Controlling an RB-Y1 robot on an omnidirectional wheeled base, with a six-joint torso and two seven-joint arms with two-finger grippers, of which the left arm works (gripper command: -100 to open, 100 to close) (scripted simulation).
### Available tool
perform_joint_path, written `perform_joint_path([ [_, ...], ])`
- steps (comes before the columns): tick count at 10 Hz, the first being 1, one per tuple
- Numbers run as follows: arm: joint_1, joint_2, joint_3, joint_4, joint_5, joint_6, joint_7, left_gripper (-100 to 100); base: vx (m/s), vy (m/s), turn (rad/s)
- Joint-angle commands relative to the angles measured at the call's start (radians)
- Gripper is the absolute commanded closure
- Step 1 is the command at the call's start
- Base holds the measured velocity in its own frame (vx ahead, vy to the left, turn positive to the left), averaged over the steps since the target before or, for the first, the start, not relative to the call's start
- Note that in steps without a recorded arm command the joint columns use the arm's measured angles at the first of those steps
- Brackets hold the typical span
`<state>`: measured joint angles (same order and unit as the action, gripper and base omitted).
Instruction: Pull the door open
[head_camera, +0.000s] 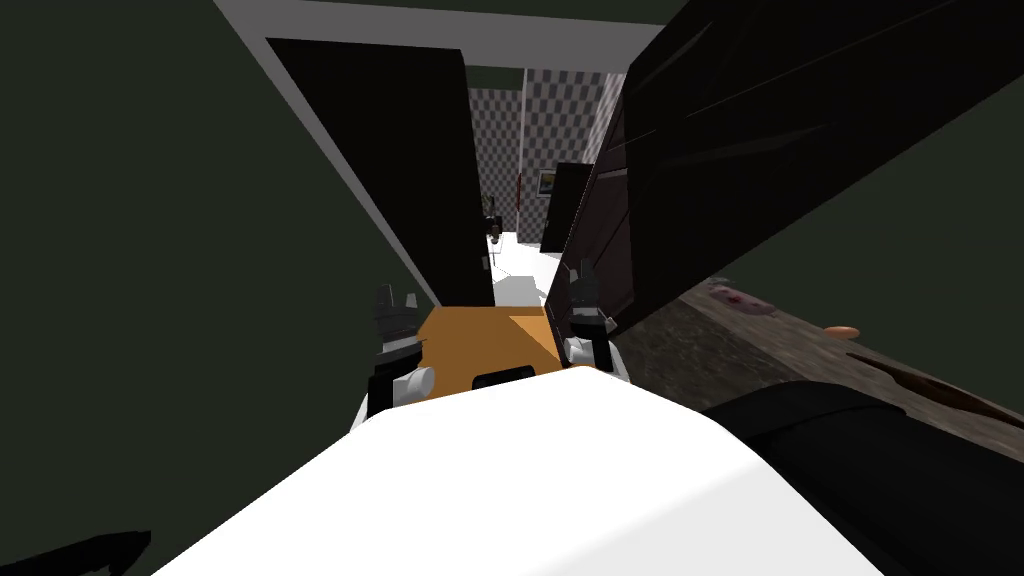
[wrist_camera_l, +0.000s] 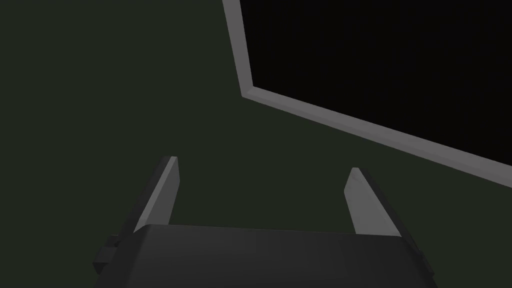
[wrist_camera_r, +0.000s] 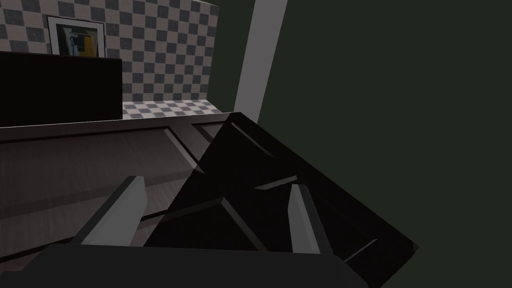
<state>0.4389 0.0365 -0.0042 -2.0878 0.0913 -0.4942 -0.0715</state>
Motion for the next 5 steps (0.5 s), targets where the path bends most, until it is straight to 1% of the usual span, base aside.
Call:
perform_joint_path([
  [1, -0.009, 0.008, 0.002, 0.032, 0.001, -0.008, 0.006, -100, 0.128, -0.030, -0.048],
  [2, -0.015, 0.015, 0.002, 0.062, 0.002, -0.017, 0.013, -100, 0.148, -0.025, -0.073],
  [3, -0.018, 0.019, 0.003, 0.077, 0.002, -0.021, 0.016, -100, 0.146, -0.032, -0.056],
  [4, -0.024, 0.027, 0.003, 0.110, 0.003, -0.030, 0.023, -100, 0.158, -0.034, -0.068],
  [5, -0.028, 0.031, 0.004, 0.128, 0.004, -0.035, 0.026, -100, 0.165, -0.027, -0.057],
])
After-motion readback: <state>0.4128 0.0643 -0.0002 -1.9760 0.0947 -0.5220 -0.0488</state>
